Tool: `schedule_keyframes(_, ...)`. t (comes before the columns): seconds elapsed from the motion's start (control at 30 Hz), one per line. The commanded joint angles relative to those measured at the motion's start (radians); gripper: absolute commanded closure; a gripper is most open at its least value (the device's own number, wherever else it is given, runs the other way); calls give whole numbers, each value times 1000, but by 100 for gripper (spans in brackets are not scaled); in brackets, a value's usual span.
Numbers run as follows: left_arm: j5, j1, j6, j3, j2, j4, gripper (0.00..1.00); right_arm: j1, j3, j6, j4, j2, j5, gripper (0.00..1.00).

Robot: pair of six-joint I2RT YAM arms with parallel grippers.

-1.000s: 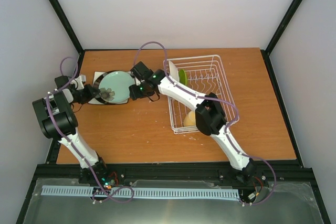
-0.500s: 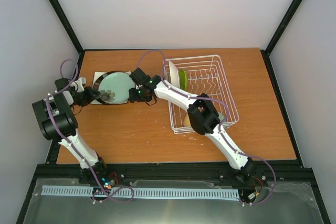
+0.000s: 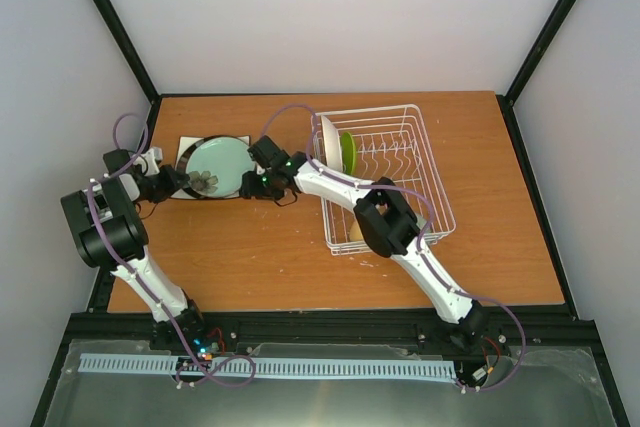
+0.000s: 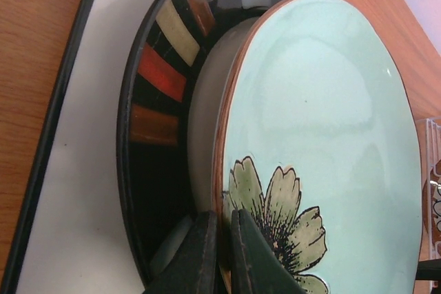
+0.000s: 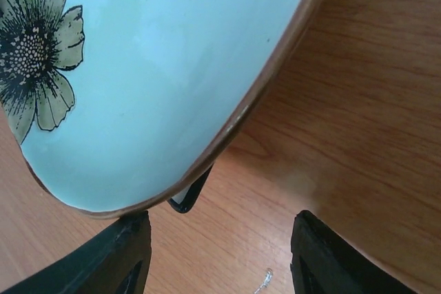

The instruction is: Load the mixed dishes into the dish rack

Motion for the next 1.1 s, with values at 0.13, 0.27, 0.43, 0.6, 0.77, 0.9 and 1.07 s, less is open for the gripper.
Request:
schedule_keyframes(0.13, 65, -19, 70, -19, -9, -48, 99, 5, -187, 49, 275, -172, -17, 46)
schedule_keyframes(0.27, 64, -20, 71, -22, -9, -49, 99, 4, -231, 52, 315, -217, -14, 46)
schedule_keyframes(0.43, 64, -23, 68, -24, -13, -52, 99, 2, -216, 62, 319, -212, -25, 46)
schedule_keyframes(0.6, 62, -30, 71, -31, -26, -57, 99, 1, -135, 64, 249, -155, -22, 46)
schedule_keyframes(0.77, 61, -30, 73, -30, -24, -62, 99, 1, -99, 46, 198, -135, 1, 47)
schedule_keyframes(0.9, 63, -29, 72, -25, -16, -58, 99, -1, -44, 38, 116, -114, 20, 47)
schedule_keyframes(1.07, 65, -30, 73, -13, -4, -61, 99, -7, 45, 24, -17, -78, 69, 47)
